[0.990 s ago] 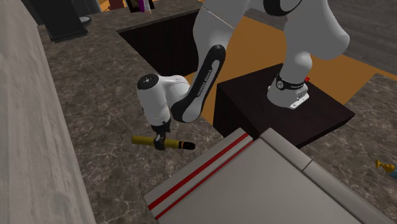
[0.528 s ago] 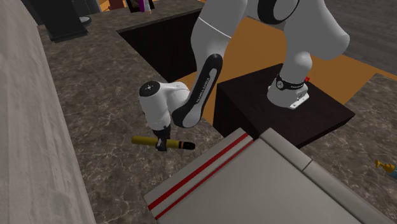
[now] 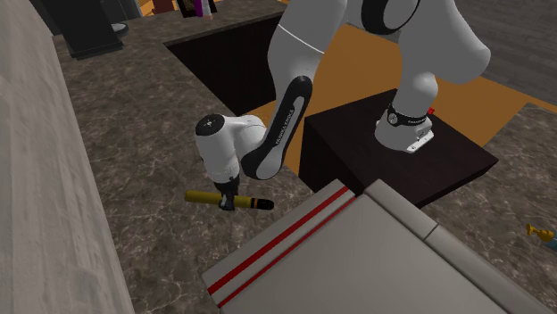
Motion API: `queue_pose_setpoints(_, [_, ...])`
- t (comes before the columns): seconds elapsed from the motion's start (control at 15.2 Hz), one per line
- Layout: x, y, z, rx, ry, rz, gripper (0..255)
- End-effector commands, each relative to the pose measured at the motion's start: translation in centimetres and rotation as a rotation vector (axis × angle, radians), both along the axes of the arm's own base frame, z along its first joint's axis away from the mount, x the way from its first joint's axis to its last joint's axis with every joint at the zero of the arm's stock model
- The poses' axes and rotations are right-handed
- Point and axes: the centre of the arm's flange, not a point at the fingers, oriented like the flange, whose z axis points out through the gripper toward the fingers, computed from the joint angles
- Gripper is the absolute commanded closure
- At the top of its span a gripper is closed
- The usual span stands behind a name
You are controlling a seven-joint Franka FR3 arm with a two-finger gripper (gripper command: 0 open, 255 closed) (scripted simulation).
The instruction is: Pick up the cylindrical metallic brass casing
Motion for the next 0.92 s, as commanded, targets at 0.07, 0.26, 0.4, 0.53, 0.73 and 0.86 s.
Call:
queue_pose_setpoints(0.07, [0.0, 0.0, 0.5, 0.0, 0.0, 0.0, 255])
queue_pose_setpoints(0.26, [0.0, 0.0, 2.1, 0.0, 0.0, 0.0, 255])
queue_pose_setpoints(0.4, [0.0, 0.0, 3.2, 0.0, 0.0, 0.0, 255])
queue_pose_setpoints(0.53, [0.0, 0.0, 4.2, 0.0, 0.0, 0.0, 255])
queue_pose_setpoints(0.73, [0.0, 0.0, 5.8, 0.0, 0.0, 0.0, 255])
queue_pose_setpoints(0.86, [0.0, 0.0, 6.9, 0.0, 0.0, 0.0, 255])
